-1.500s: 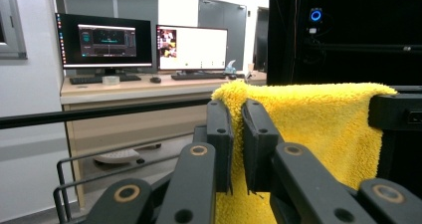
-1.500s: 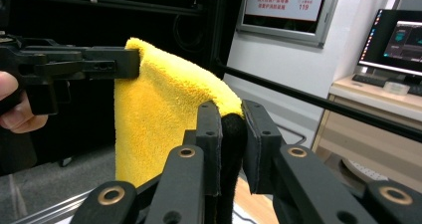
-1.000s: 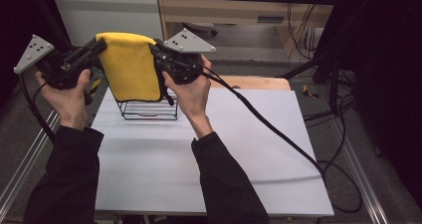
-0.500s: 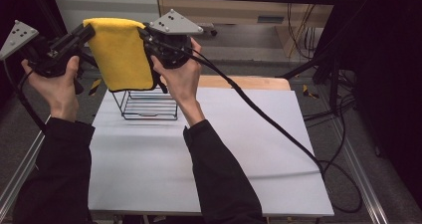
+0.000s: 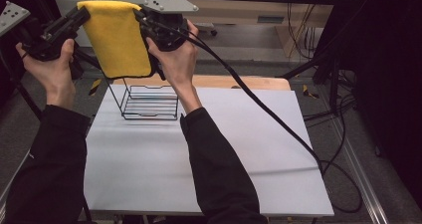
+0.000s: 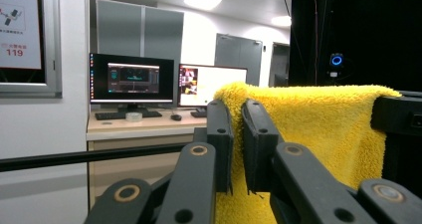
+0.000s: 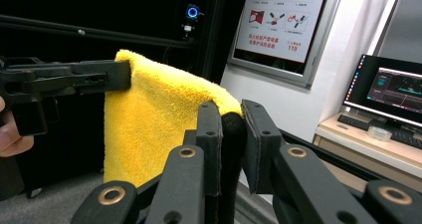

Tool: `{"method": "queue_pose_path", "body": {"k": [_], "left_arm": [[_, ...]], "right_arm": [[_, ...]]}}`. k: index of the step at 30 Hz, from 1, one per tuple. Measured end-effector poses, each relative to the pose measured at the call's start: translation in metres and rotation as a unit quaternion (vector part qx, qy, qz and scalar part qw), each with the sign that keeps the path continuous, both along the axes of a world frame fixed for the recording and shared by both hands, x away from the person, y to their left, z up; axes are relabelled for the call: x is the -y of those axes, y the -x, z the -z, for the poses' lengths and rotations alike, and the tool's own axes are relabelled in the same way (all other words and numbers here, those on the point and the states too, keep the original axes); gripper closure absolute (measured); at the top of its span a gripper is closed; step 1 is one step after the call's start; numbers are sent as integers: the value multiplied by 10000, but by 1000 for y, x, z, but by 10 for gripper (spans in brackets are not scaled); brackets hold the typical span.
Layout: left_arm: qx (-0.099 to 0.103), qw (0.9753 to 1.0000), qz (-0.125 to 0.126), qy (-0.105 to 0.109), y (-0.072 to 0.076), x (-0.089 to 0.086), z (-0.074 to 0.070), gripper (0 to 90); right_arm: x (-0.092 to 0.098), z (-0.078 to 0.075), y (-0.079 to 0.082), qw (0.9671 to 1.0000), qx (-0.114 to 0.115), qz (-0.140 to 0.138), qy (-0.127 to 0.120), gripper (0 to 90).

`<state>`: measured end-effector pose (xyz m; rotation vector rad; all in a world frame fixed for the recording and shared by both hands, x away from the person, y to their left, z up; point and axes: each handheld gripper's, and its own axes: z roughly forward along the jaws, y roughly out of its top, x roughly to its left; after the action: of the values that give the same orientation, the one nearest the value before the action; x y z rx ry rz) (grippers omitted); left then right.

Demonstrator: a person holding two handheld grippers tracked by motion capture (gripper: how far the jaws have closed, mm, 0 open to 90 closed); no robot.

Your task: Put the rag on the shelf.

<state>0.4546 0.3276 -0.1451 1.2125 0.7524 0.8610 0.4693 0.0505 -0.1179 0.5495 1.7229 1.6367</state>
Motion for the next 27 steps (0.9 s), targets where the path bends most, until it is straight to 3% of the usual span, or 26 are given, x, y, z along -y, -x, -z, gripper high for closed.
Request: {"method": "queue_pose_path", "body": {"k": [9,16,20,27], "left_arm": [[48,9999,-76,79,-9,1,-15,831],[66,9998,-197,-4,-19,0,-25,831],[56,9998,-186,76,-28,-2,-26,831],[26,9995,-298,-36,-44,-2,-21,831]], "right_arm": [[-2,-16,-8,9999,140,67,-32,795],[-7,-24,-19,9997,193,132,-6,795],[-10,-28,-26,9996,210,166,29,795],[-13,-24,-43,9996,150,209,77,795]]}}
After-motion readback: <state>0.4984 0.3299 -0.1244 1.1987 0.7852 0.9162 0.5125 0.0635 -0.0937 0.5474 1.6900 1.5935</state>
